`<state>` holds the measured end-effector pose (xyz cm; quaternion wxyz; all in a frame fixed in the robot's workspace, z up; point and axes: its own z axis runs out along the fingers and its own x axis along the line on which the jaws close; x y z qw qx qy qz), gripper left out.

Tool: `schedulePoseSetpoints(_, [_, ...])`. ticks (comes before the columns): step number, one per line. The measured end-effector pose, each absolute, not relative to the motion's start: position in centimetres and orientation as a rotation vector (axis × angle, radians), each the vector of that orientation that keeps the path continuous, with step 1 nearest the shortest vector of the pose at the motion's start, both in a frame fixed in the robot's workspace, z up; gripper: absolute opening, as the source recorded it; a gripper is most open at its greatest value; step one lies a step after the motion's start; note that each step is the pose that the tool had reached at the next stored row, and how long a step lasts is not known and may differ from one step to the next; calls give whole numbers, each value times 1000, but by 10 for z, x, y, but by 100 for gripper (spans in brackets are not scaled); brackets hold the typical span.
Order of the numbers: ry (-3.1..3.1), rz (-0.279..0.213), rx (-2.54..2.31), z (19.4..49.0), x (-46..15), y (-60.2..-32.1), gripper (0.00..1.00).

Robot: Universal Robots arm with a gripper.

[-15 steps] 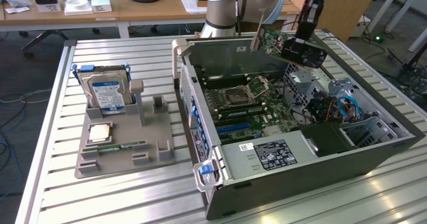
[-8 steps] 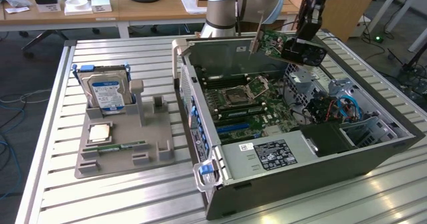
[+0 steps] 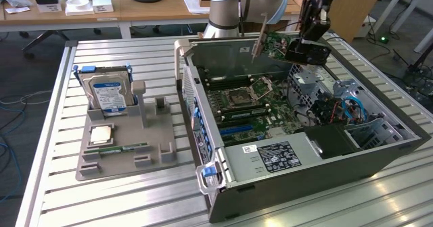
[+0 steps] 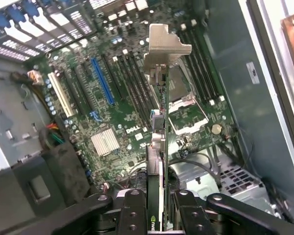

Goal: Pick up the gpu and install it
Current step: 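Insert the gpu into the slot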

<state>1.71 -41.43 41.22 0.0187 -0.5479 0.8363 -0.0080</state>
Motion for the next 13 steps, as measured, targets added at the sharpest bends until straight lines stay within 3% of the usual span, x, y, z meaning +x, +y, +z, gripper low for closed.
schedulePoseSetpoints(13, [2400,-19,-1966,412,17,-414,26])
